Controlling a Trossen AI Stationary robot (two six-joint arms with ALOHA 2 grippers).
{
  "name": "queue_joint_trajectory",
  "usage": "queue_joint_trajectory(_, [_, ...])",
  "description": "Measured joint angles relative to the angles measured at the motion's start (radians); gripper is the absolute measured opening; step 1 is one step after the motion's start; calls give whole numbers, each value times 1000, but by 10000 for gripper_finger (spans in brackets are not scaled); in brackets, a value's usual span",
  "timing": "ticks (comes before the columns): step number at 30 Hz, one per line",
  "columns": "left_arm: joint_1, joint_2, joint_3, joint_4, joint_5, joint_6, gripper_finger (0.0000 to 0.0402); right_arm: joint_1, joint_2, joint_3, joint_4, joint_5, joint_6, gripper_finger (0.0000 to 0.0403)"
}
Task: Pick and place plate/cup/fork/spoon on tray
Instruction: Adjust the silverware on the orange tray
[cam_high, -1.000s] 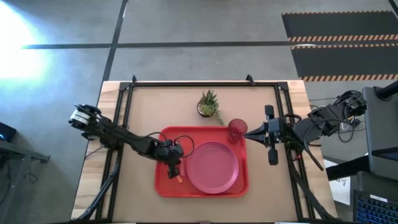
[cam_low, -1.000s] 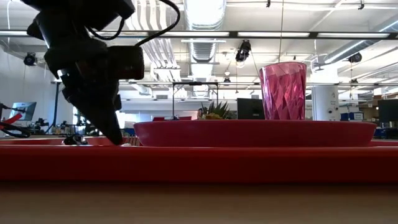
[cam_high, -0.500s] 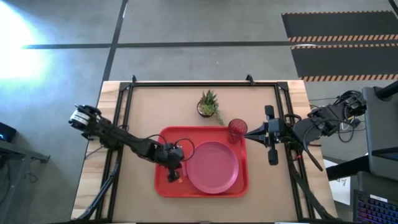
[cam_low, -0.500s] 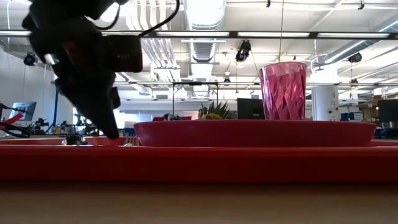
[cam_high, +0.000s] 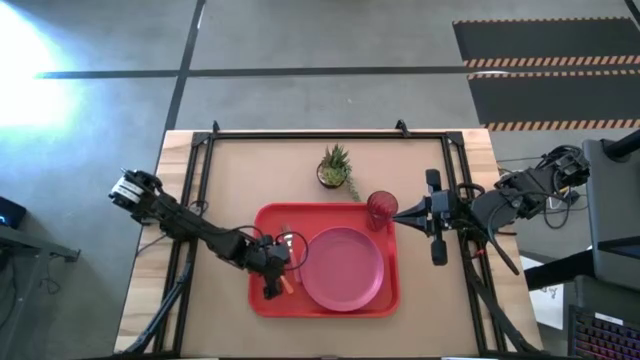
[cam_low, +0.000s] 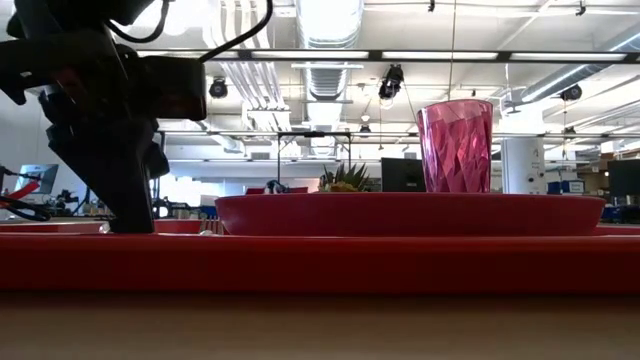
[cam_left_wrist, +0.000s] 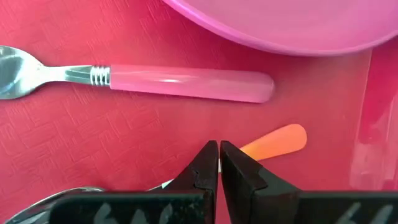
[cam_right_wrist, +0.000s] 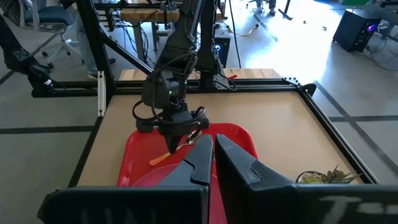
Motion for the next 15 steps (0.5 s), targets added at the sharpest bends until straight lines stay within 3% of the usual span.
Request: queue_joint_trajectory(15, [0, 34, -2, 3, -3, -5, 0, 0, 3, 0, 2, 0, 1, 9])
